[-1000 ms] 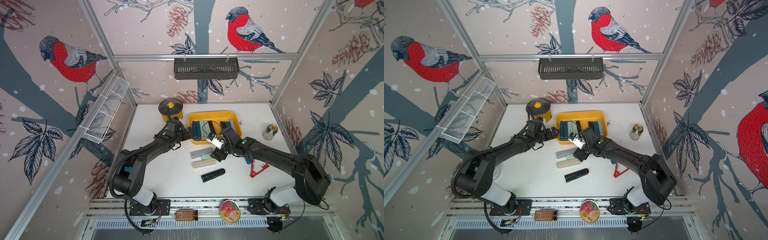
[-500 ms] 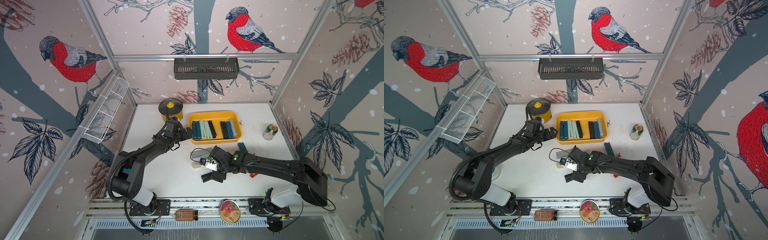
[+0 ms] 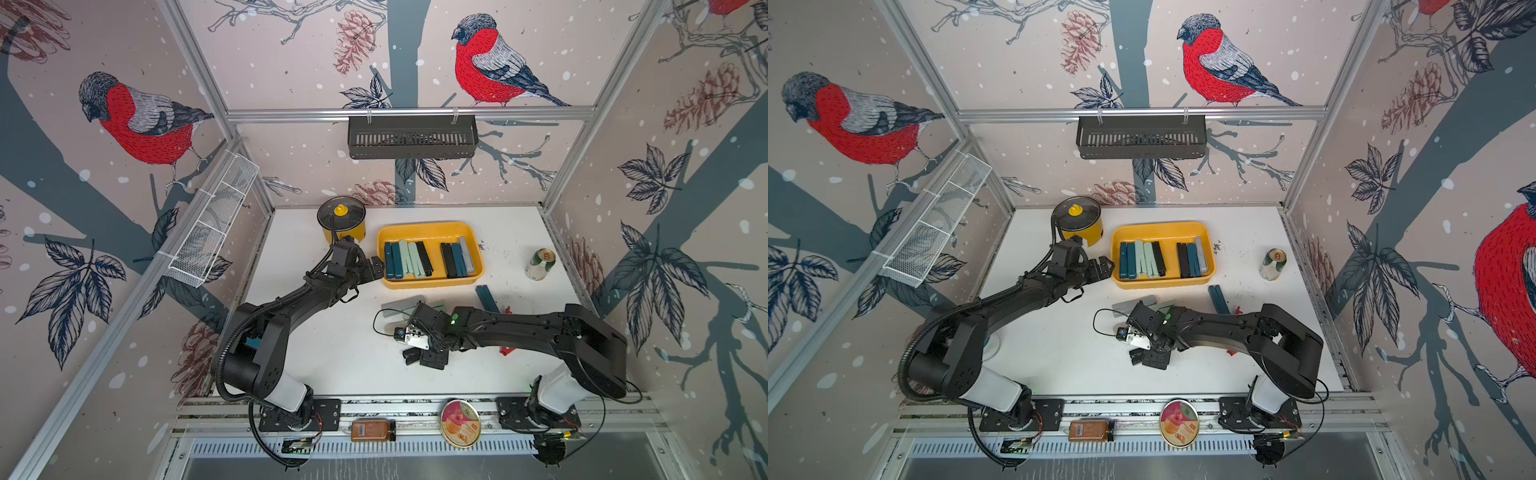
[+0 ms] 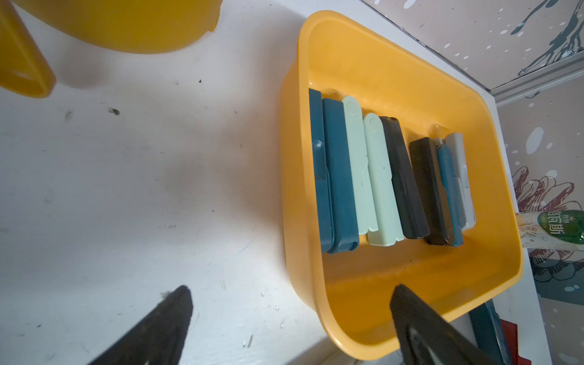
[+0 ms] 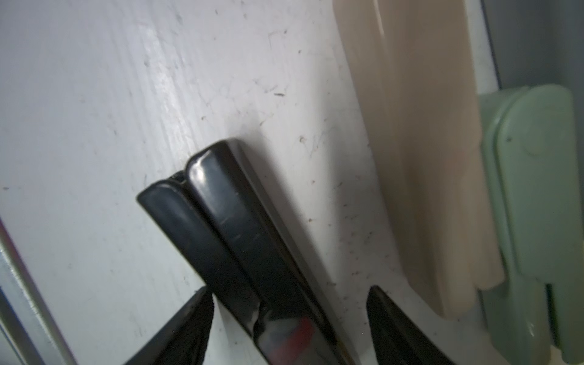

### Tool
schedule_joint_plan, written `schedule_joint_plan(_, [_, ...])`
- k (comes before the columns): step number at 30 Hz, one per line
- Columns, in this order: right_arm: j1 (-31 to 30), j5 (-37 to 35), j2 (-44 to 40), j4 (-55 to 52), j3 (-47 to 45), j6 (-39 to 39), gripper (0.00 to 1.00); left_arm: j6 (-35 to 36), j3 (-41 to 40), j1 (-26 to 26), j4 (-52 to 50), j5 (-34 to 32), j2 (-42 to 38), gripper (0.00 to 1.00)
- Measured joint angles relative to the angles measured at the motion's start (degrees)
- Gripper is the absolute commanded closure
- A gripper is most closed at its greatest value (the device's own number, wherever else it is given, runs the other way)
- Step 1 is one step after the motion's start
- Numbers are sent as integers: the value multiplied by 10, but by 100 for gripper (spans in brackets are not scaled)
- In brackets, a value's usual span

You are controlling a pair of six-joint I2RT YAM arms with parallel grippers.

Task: Put the pruning pliers into the storage box
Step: Pick up the pruning pliers from the center of the board.

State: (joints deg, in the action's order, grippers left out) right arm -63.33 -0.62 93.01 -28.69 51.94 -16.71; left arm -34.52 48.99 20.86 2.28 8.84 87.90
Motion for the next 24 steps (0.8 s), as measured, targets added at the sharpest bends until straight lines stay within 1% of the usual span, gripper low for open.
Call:
schedule_joint_plan(2, [-2, 0, 9, 3, 3, -1, 28, 0, -1, 0, 0, 0, 0, 2])
schedule_joint_plan(4, [-3, 0, 17, 4, 7, -2, 32, 0, -2, -1, 0, 0, 0, 2])
schedule_joint_plan(7, [-4, 1, 21, 5, 9, -1, 42, 0, -2, -1, 0, 0, -1, 2])
schedule_joint_plan(10, [-5, 2, 21, 7, 9, -1, 47, 0, -3, -2, 0, 0, -3, 2])
schedule_joint_plan(14, [-3, -2, 14, 5, 4, -1, 60, 0, -3, -2, 0, 0, -3, 2])
schedule_joint_plan(16, [-1, -3, 5, 3, 3, 1, 64, 0, -4, -3, 0, 0, -3, 2])
schedule_joint_plan(22, [17, 5, -42, 4, 1, 16, 70, 0, -4, -3, 0, 0, -3, 2])
schedule_joint_plan(24, [24, 12, -62, 4, 1, 19, 70, 0, -4, -3, 0, 0, -3, 2])
